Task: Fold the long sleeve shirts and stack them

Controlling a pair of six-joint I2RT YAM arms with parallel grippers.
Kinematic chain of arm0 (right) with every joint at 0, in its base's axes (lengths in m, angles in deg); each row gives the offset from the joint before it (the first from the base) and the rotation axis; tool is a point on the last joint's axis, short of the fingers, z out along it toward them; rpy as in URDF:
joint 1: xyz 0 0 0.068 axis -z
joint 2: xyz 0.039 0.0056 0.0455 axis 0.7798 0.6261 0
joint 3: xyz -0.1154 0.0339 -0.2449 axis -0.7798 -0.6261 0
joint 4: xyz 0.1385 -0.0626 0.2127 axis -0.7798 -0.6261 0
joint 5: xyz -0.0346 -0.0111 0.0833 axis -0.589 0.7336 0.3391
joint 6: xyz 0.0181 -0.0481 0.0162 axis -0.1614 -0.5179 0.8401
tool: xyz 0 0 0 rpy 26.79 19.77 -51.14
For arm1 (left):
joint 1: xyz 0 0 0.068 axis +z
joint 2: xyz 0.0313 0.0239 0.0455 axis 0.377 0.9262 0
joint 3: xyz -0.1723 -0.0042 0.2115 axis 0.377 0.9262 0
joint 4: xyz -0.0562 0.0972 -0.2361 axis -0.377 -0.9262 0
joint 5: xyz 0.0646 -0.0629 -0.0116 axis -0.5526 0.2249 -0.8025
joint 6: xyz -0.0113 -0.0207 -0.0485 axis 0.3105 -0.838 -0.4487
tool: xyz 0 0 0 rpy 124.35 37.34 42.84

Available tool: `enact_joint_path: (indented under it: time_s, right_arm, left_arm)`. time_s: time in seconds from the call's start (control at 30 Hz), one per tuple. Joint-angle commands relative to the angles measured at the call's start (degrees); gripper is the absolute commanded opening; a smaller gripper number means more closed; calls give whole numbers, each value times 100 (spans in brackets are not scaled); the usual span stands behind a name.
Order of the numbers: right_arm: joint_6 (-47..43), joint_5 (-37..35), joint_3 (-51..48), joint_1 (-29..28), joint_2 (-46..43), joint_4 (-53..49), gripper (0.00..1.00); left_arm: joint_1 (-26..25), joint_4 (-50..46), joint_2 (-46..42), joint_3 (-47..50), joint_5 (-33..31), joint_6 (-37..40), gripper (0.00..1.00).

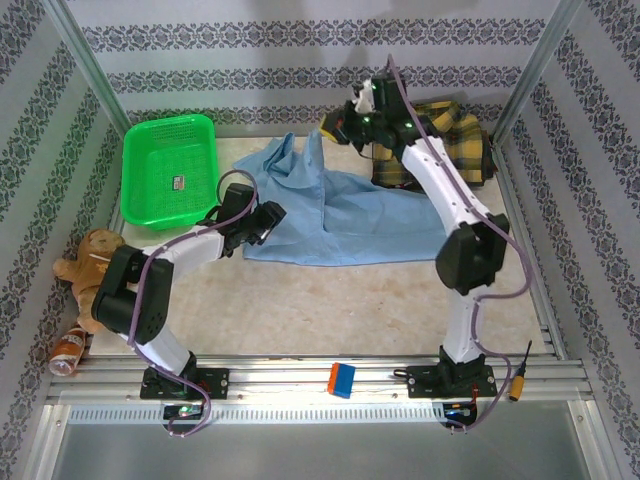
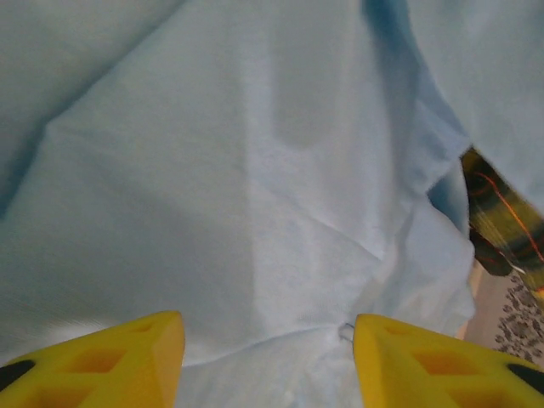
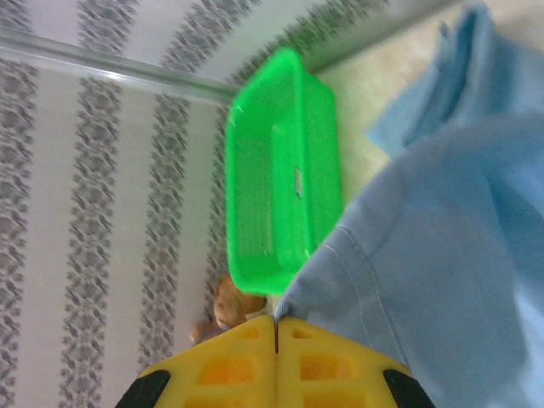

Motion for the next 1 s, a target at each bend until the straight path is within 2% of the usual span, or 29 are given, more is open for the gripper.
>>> enact_joint_path:
  time_s: [0.0,0.13,0.27,0.37,0.63,0.8,0.97]
  right_arm:
    - [-600,451,-1196,392,-868,-386,0]
    - [-1298,722,-2476,862,-1468,-1043,0]
    - [-2561,76,-2801,1281,-1584,-2492,0]
    - [-3082,-149,-2981,1507,-1575,-2991,0]
    - [-3615,-932,-3433,1963,-1633,-3280,0]
    - [-3881,-1720,-3423,2273,-1514,-3436,0]
    - [-4038,-2201,-3410,2397,-1475,-3477,0]
  left_arm:
    - [26,216,219,114,-381,-218,51]
    - [92,67,511,141,-694,-223,47]
    - [110,116,664,199,-790,-299,43]
    - [113,143,666,272,-884,-331,43]
    - [111,352,693,320,-858,-354,43]
    - [113,433,271,572,-871,-392,42]
    - [48,307,-304,493,-638,-301,44]
